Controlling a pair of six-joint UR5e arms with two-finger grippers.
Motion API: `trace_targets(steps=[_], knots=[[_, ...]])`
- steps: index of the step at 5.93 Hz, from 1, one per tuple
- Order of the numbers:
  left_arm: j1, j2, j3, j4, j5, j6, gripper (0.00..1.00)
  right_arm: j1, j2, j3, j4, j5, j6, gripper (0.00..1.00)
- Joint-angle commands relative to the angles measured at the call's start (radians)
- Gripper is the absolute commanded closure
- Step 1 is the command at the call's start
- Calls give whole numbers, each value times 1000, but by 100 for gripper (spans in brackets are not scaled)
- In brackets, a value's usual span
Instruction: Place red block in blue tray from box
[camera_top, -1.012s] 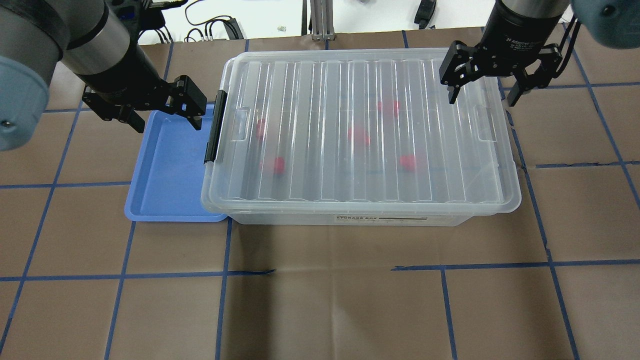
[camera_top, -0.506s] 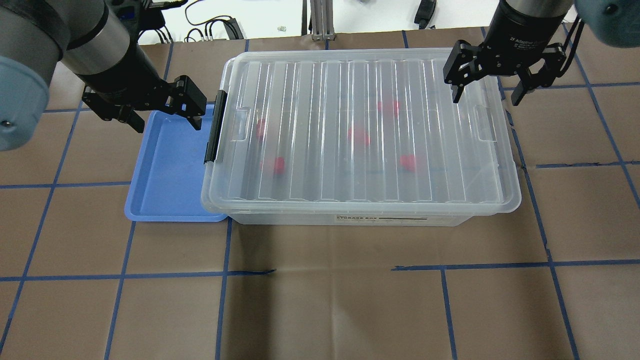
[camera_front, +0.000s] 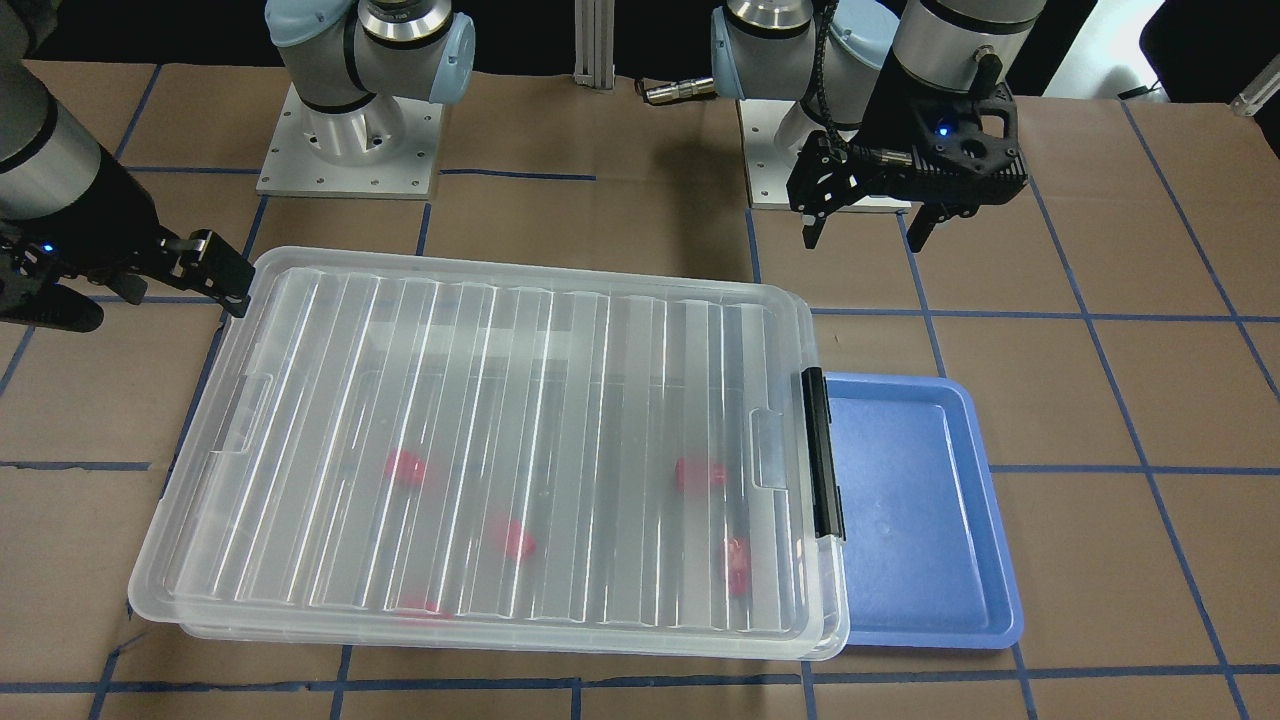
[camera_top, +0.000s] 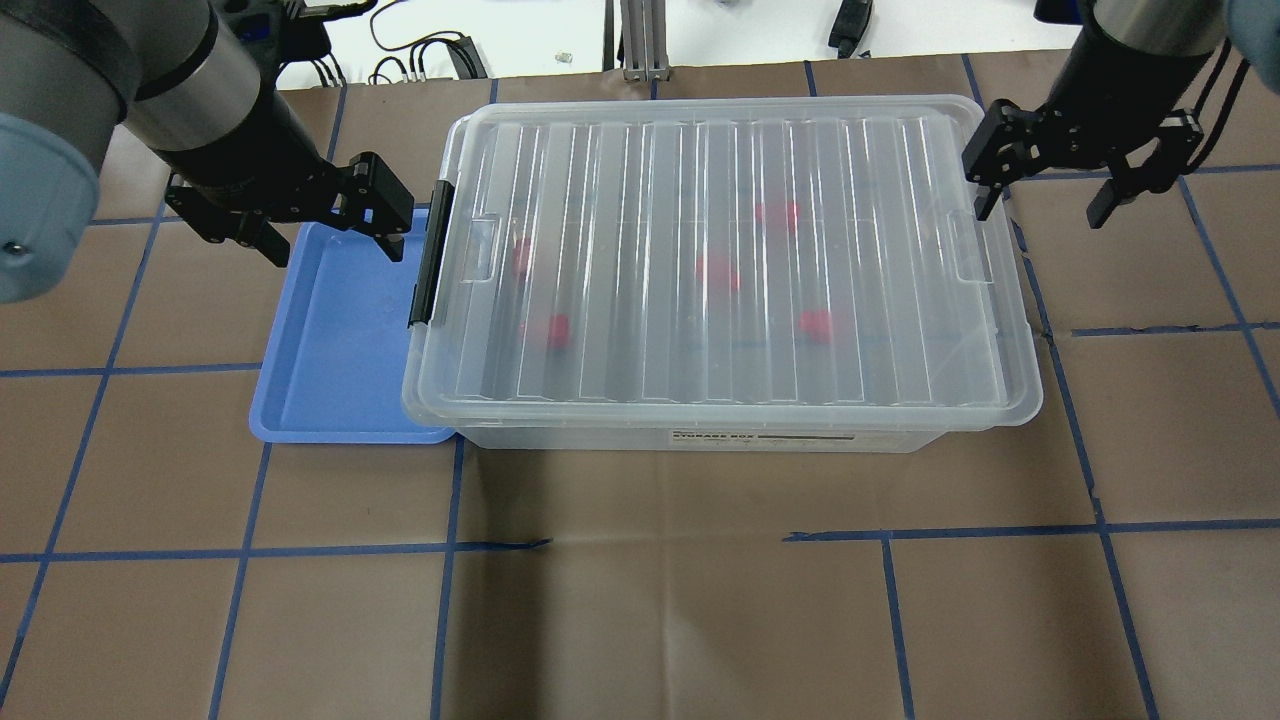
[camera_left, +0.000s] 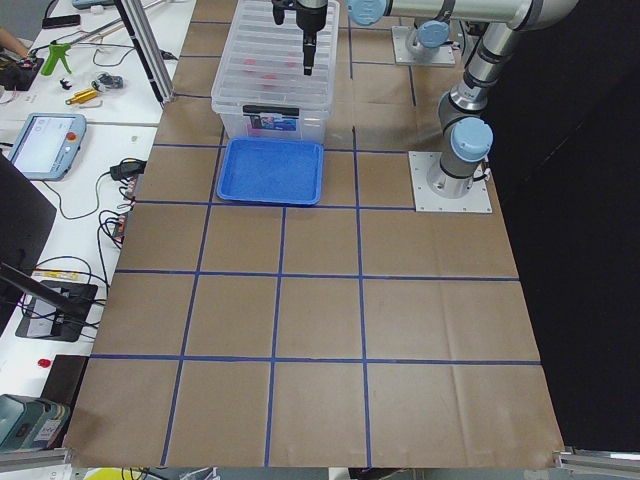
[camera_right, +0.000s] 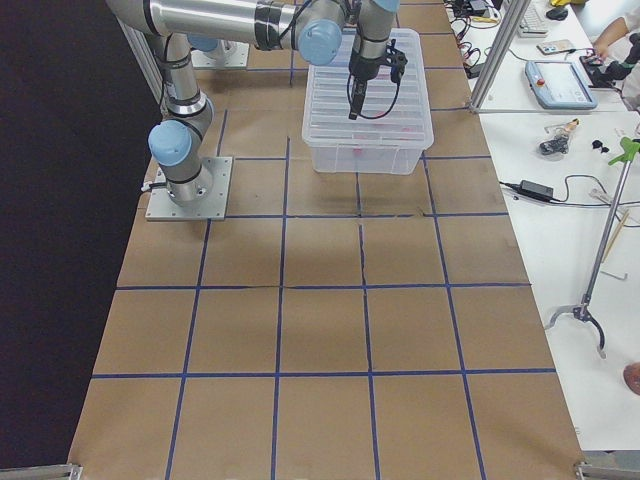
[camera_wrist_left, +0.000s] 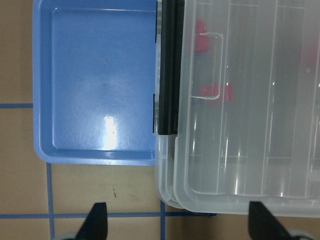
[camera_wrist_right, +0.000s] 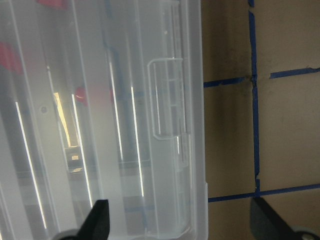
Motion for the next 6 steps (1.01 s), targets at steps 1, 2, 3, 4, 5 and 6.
trace_targets(steps=[1, 2, 3, 4, 5, 6], knots=[[0, 0, 0, 0, 2, 0, 1, -39, 1, 128, -146, -4, -78, 0], [0, 0, 0, 0, 2, 0, 1, -48, 1, 186, -237, -7, -115, 0], [0, 0, 0, 0, 2, 0, 1, -68, 1, 234, -264, -6, -123, 0], [0, 0, 0, 0, 2, 0, 1, -100, 1, 250, -299, -7, -162, 0], [0, 0, 0, 0, 2, 0, 1, -105, 1, 274, -299, 0, -163, 0], [0, 0, 0, 0, 2, 0, 1, -105, -1, 288, -296, 8, -161, 0]])
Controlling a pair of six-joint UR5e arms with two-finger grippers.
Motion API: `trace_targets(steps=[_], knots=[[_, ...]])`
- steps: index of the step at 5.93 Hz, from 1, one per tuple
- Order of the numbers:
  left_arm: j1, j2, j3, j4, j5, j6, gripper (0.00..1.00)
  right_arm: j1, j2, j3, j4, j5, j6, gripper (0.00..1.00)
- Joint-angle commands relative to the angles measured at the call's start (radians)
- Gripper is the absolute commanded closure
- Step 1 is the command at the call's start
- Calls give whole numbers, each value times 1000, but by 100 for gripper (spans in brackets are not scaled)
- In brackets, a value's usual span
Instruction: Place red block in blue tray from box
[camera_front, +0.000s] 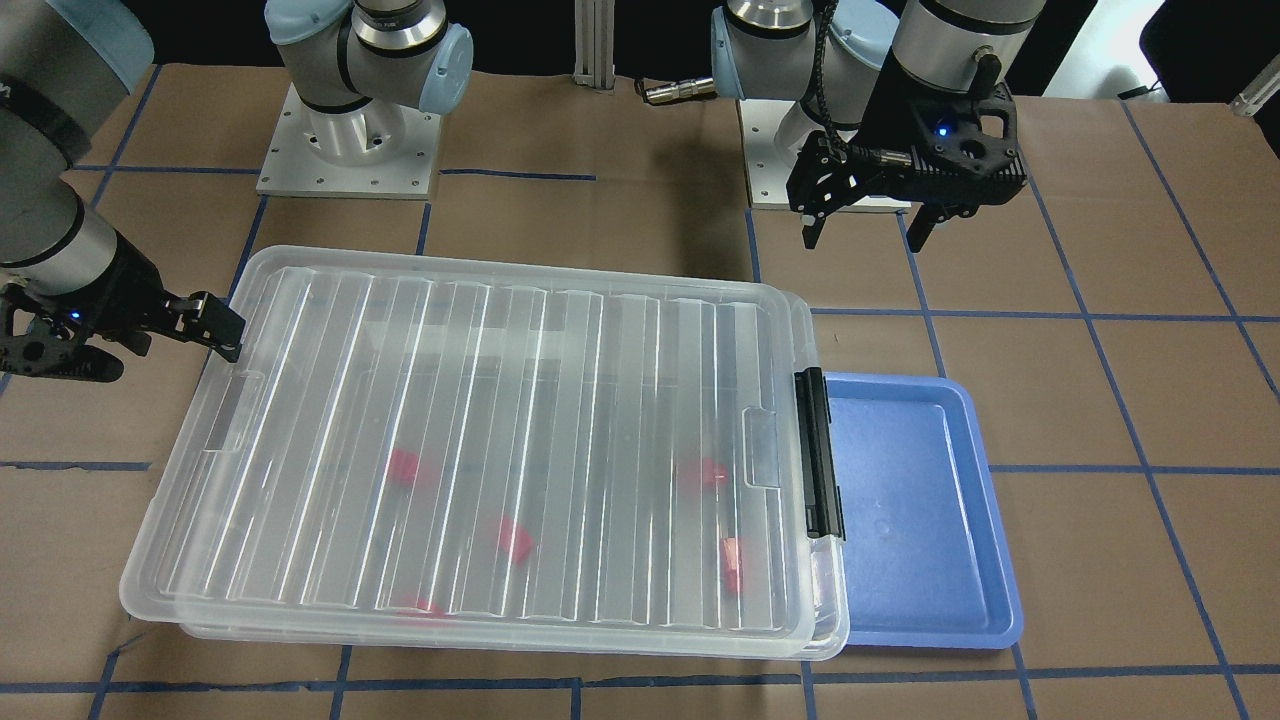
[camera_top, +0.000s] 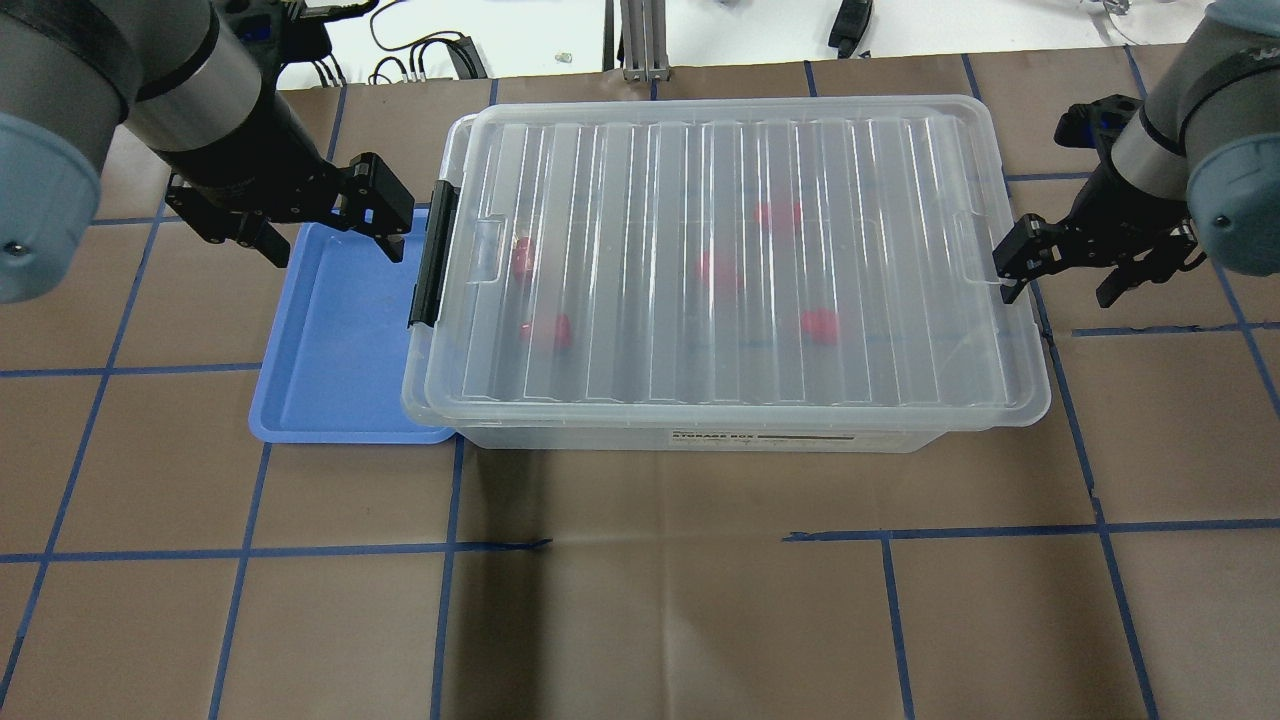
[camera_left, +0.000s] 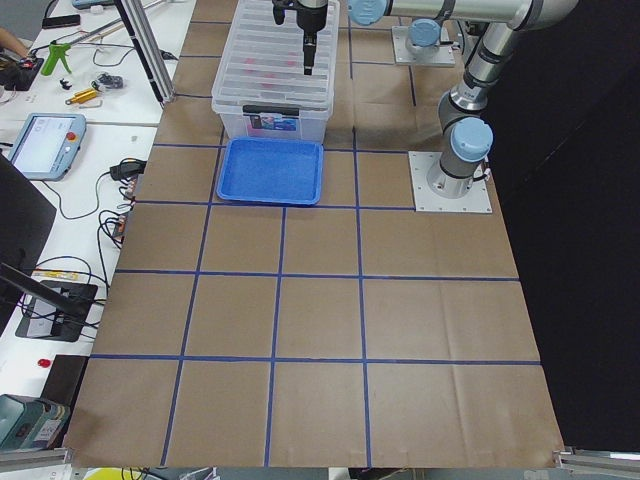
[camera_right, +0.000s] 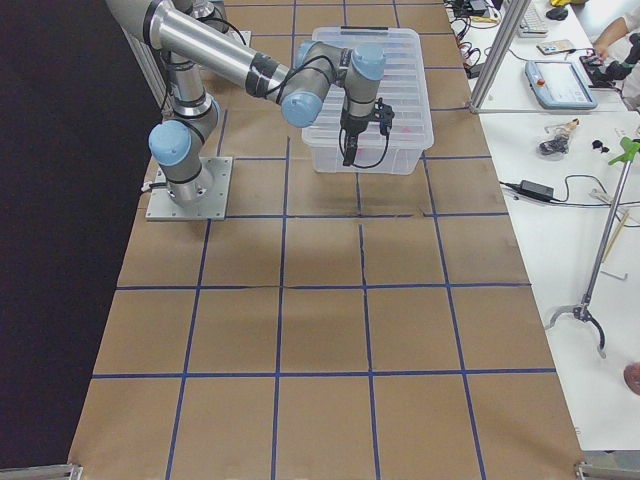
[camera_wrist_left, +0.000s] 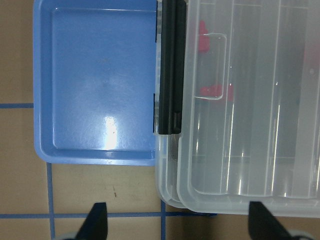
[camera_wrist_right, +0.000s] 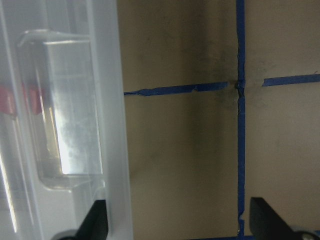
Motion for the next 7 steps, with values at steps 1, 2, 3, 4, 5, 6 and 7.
trace_targets(steps=[1, 2, 3, 4, 5, 6, 7], knots=[[0, 0, 0, 0, 1, 0, 1, -3, 0, 14, -1, 4, -9, 0], [0, 0, 0, -2, 0, 11, 1, -5, 2, 14, -57, -8, -85, 0], [0, -3, 0, -6, 5, 201, 2, -25, 0, 13, -74, -40, -112, 0], [2, -11, 0, -5, 5, 357, 2, -52, 0, 8, -73, -71, -115, 0], [2, -12, -2, -9, 12, 461, 1, -69, -1, 8, -75, -71, -149, 0], [0, -14, -17, -3, 26, 630, 1, -101, -1, 10, -76, -71, -190, 0], [2, -12, -34, -2, 26, 823, 1, -137, -1, 8, -78, -73, -244, 0]])
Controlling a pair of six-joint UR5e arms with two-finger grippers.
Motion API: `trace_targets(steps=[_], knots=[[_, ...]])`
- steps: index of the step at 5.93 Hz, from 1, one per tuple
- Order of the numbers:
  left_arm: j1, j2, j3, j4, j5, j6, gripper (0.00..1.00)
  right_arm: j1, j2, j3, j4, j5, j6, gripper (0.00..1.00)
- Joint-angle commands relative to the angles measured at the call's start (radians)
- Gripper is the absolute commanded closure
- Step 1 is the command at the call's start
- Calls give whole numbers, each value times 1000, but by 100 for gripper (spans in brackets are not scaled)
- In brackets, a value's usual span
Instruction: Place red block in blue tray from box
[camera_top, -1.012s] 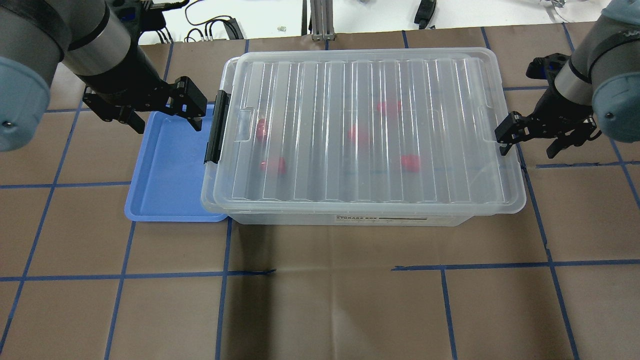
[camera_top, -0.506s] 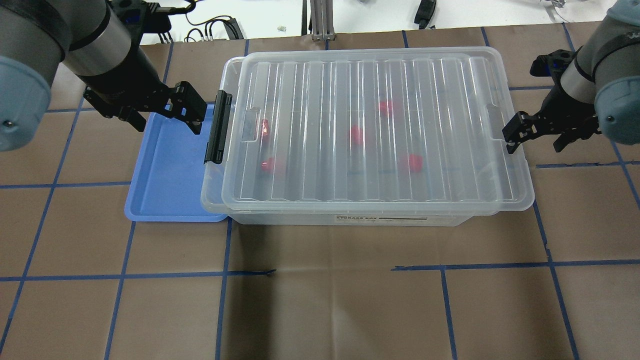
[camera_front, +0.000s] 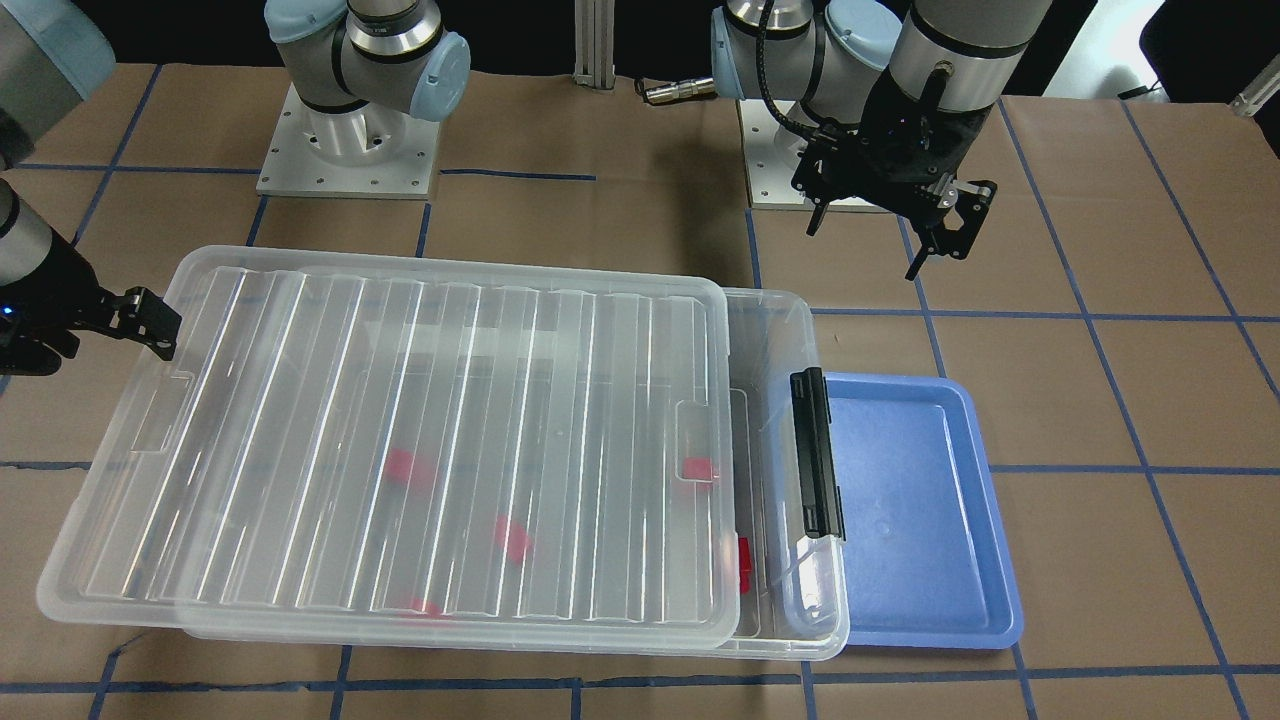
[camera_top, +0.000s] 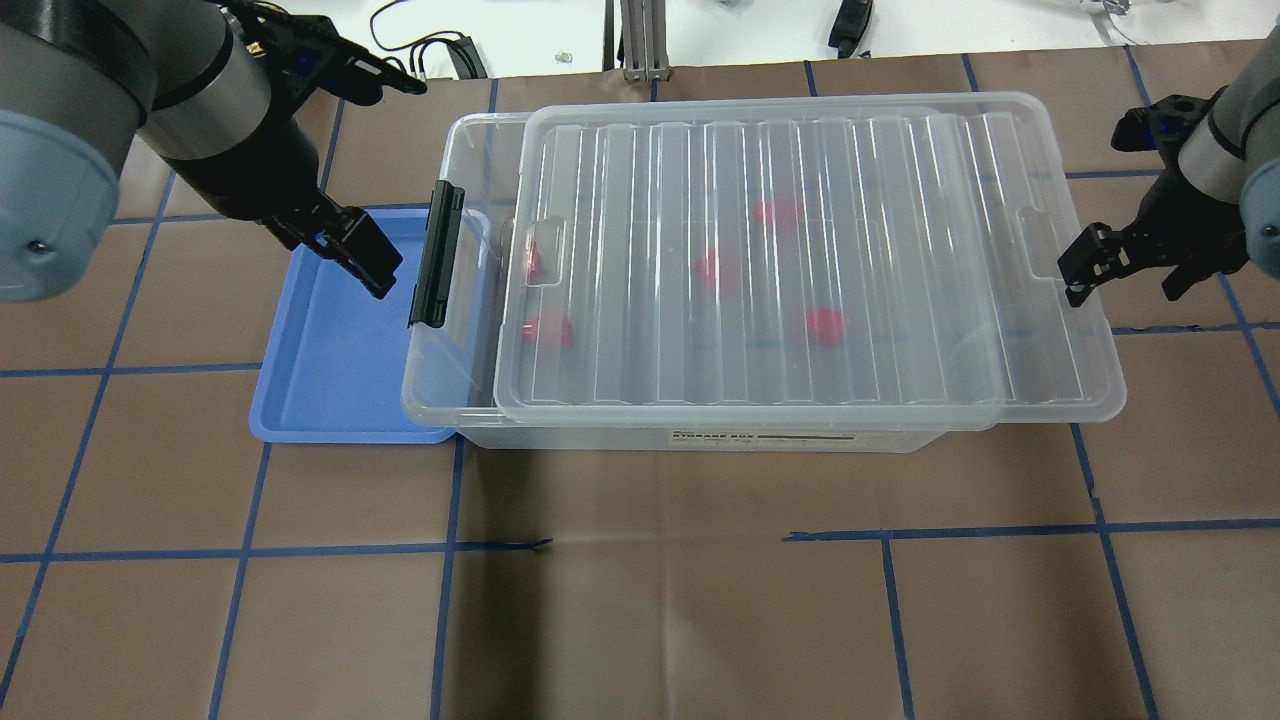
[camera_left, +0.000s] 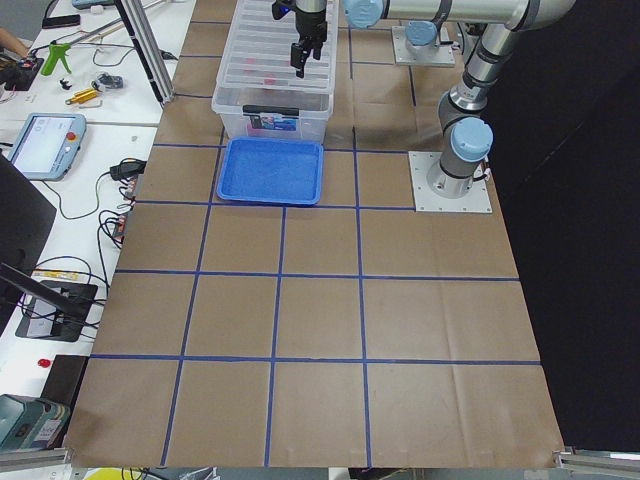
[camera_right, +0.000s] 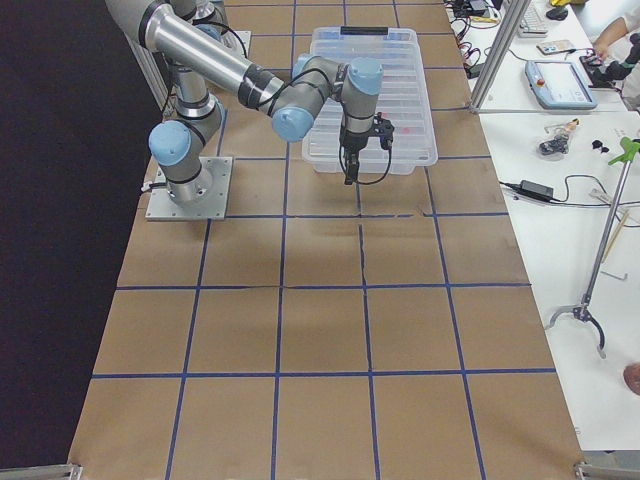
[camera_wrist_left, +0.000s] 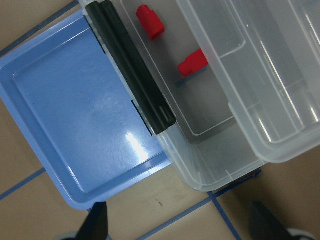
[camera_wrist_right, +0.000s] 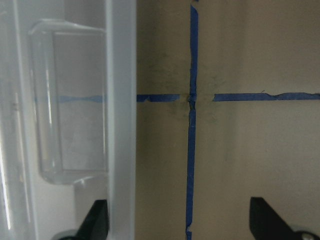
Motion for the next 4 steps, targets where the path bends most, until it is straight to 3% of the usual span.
trace_targets(steps=[1, 4], knots=[[1, -16, -17, 5, 4, 420, 1, -76, 1, 1, 0, 0, -95, 0], [-18, -116, -15, 140, -4, 838, 2, -176, 1, -4, -2, -2, -196, 0]])
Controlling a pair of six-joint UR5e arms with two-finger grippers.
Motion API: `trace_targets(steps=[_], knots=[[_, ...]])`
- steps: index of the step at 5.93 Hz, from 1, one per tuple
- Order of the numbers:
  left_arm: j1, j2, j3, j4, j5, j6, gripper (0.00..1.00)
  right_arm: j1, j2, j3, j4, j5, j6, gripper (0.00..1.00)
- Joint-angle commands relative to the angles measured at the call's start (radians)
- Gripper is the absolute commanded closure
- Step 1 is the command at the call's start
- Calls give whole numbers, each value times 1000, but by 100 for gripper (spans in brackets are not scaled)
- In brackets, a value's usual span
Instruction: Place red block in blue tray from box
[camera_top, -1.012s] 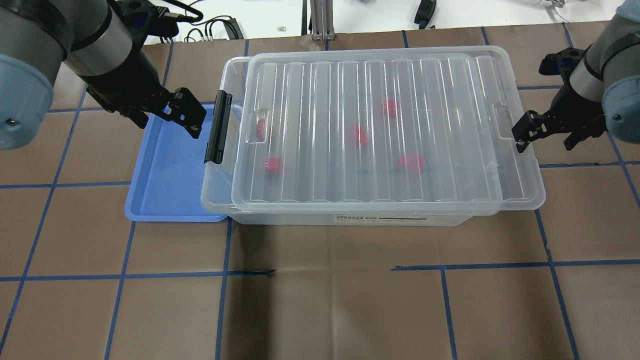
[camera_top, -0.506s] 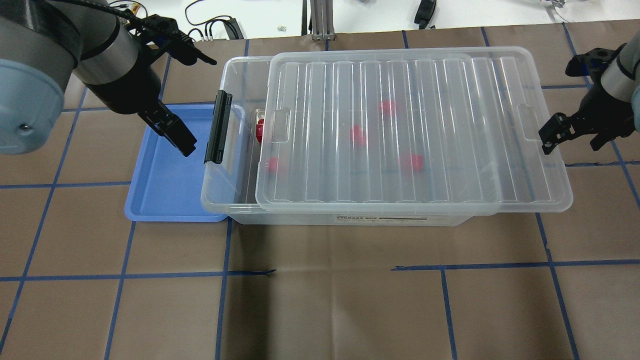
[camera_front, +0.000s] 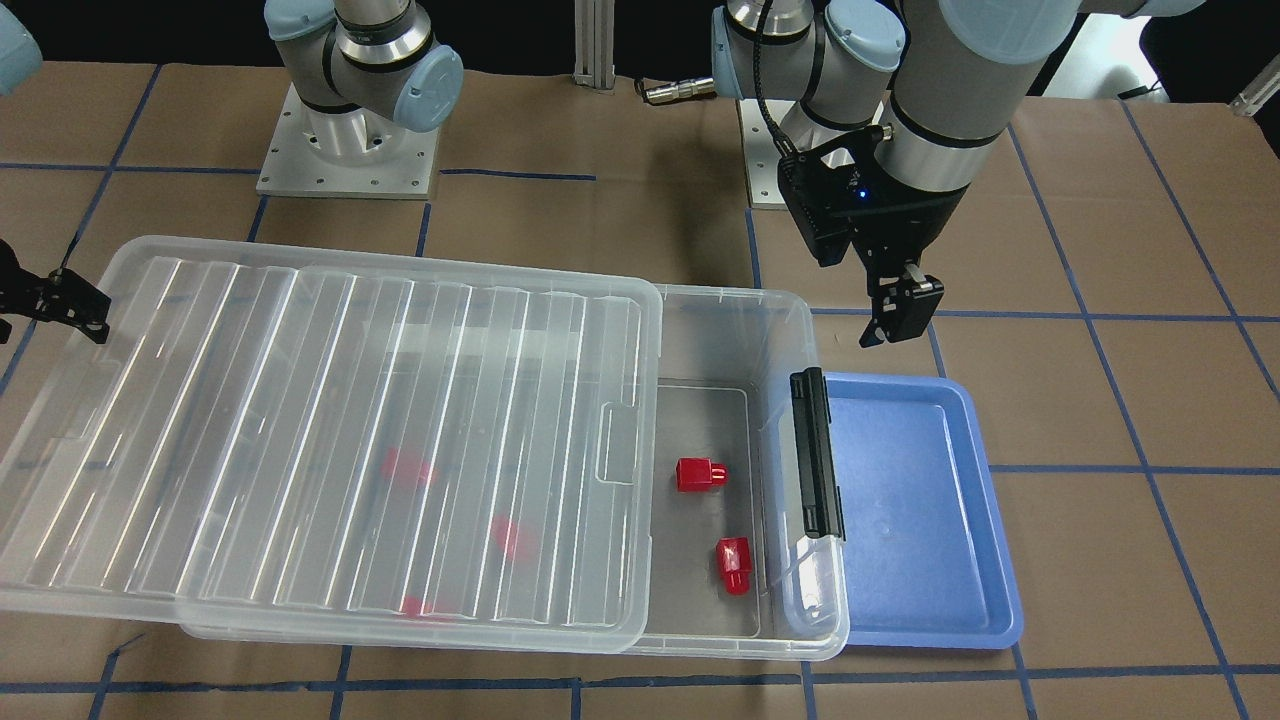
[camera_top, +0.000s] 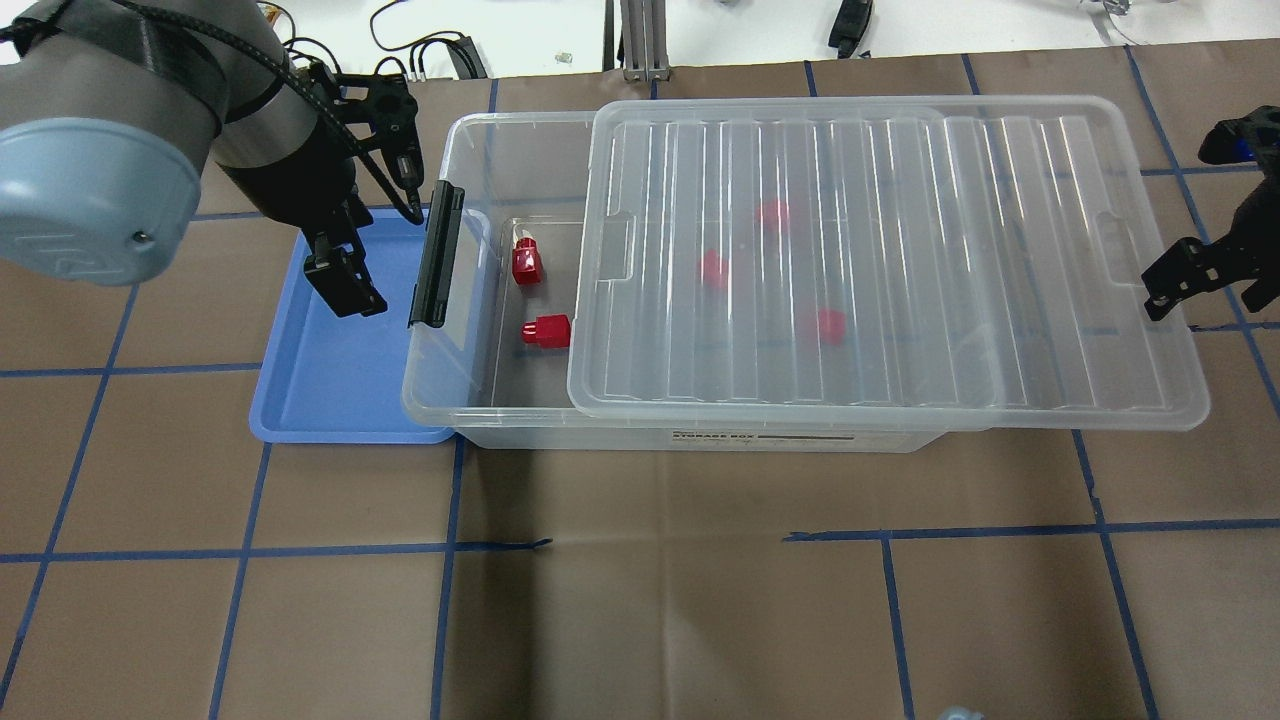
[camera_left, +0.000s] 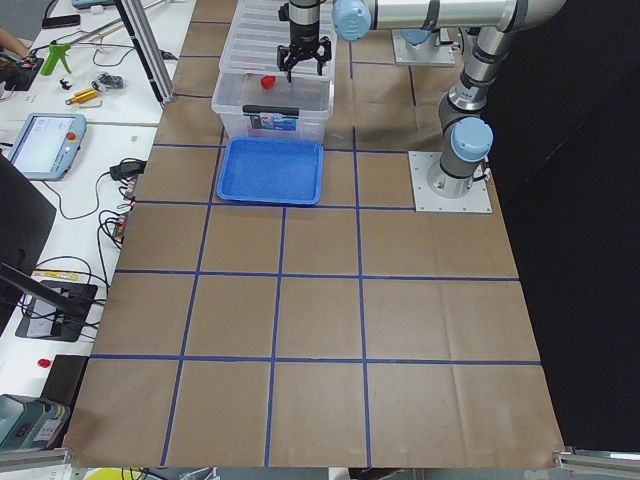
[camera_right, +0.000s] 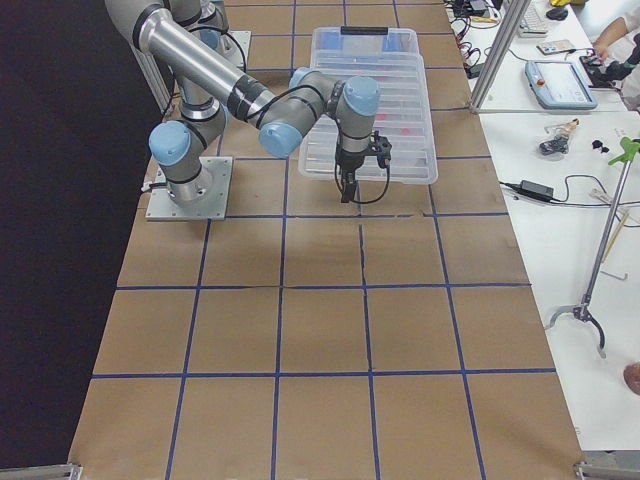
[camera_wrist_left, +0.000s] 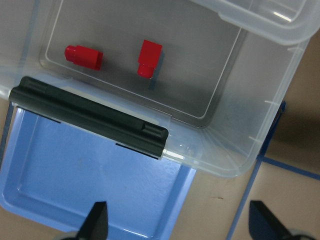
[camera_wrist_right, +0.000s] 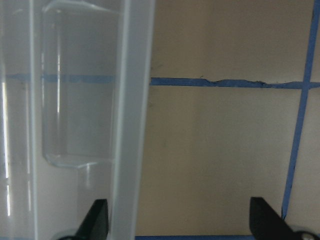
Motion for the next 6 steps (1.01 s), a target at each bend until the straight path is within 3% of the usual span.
trace_targets(steps=[1, 2, 4, 6], knots=[[-10, -48, -2, 81, -30, 105, 2, -55, 2, -22, 0, -5, -74, 0], [-28, -78, -16, 107, -105, 107, 2, -63, 0, -40, 3, -32, -79, 0], [-64, -145, -71, 230, -103, 107, 2, -55, -32, -65, 21, -19, -41, 0], [-79, -261, -67, 321, -100, 90, 2, 16, -52, -172, 135, -14, 75, 0]])
